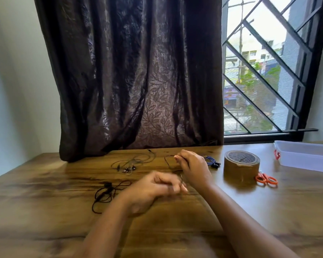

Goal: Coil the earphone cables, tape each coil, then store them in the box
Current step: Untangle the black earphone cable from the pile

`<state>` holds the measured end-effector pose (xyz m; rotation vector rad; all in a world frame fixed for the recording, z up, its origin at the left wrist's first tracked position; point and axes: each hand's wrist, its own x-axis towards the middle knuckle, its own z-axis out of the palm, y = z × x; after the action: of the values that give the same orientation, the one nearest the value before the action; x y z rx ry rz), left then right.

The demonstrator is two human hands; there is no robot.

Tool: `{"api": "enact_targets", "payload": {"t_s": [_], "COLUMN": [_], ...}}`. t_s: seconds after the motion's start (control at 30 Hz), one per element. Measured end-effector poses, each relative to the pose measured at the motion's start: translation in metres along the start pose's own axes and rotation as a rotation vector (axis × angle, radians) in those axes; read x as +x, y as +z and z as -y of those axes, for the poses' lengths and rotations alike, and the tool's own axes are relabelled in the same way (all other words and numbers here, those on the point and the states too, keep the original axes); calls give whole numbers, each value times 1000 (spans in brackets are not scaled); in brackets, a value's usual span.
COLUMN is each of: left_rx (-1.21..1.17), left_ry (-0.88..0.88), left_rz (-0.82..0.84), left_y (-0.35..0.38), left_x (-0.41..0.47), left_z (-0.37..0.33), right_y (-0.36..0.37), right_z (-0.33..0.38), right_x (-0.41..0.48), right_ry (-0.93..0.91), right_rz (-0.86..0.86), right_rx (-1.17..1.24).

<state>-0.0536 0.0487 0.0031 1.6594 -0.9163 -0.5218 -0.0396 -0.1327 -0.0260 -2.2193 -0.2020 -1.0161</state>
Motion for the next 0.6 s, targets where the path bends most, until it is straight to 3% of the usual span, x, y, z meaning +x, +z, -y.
{"api": "enact_targets", "payload": {"t_s": [0.03, 0.07, 0.13, 0.2, 0.27, 0.33, 0.43, 0.6], "left_rx": [39, 51, 135, 500, 695, 711, 689, 713], "left_ry": [-41, -60, -26, 115, 250, 267, 222, 259], "left_rz": [88, 70, -217, -544, -641, -646, -509, -541], "left_y": [4, 6, 1, -15, -21, -17, -8, -11], "left_x": [0, 3, 7, 8, 7, 8, 12, 14], "left_z": [3, 5, 11, 17, 21, 22, 28, 28], "right_y": [0, -1, -3, -4, -5, -6, -10, -17], "right_z": [1, 2, 5, 10, 16, 22, 30, 32], "right_x": [0, 0, 4, 7, 6, 3, 3, 4], "right_ry": [40, 94, 202, 261, 289, 322, 423, 473], "right_rz": [-18, -30, -40, 4, 111, 235, 383, 435], "right_rx": [66, 165, 399, 629, 770, 840, 1038, 1043]}}
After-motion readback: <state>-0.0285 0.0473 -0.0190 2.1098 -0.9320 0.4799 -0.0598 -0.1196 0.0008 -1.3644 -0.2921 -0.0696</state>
